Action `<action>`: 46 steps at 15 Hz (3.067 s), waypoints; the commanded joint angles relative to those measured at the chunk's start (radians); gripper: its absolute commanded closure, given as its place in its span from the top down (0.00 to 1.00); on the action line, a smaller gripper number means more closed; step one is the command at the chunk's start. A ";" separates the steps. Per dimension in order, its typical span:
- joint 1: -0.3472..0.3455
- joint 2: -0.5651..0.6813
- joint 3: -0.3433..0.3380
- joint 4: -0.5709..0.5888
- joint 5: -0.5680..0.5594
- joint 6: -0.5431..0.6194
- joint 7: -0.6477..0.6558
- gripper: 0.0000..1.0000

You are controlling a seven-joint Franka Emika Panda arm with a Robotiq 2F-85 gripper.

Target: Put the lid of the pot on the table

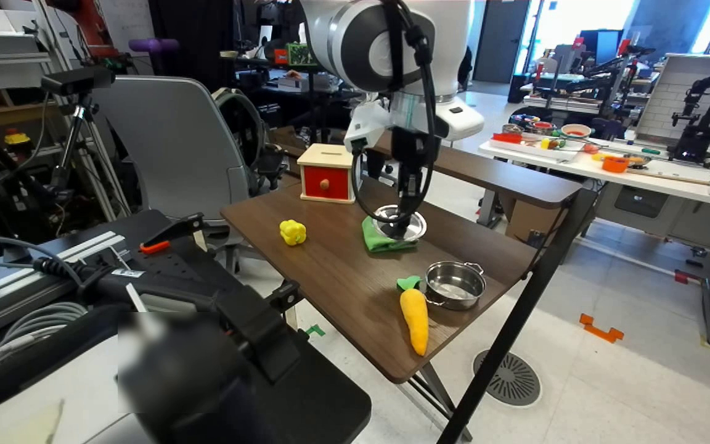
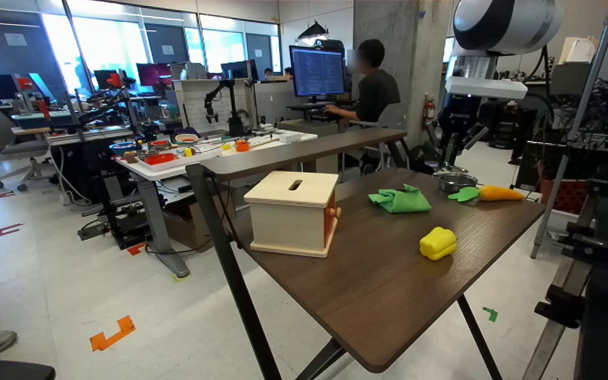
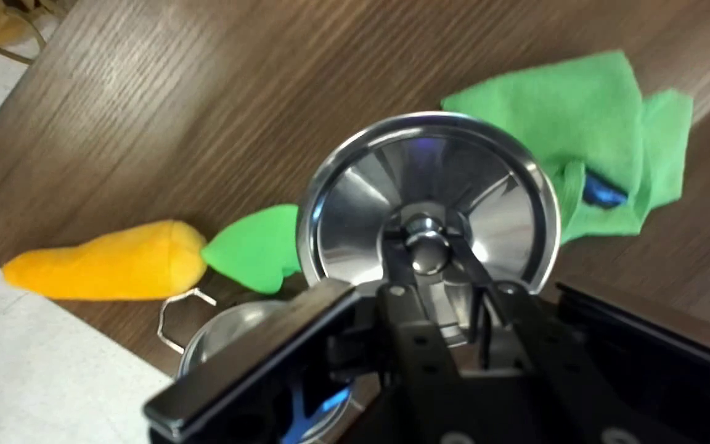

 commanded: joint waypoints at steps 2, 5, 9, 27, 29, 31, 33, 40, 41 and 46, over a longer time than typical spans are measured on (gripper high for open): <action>0.055 -0.044 0.024 -0.117 0.004 0.012 -0.055 0.05; 0.085 -0.024 0.021 -0.150 -0.006 0.011 -0.060 0.05; 0.106 0.003 0.009 -0.182 -0.017 0.002 -0.057 0.05; 0.146 0.093 -0.129 -0.165 -0.091 0.036 0.025 0.05; 0.157 0.107 -0.147 -0.156 -0.101 0.050 0.047 0.05; 0.166 0.115 -0.162 -0.146 -0.107 0.061 0.066 0.05; 0.173 0.123 -0.175 -0.137 -0.106 0.072 0.080 0.17; 0.165 0.126 -0.171 -0.123 -0.093 0.068 0.100 0.82; 0.164 0.118 -0.167 -0.128 -0.092 0.067 0.096 0.89; 0.155 -0.057 -0.128 -0.244 -0.067 0.133 0.051 1.00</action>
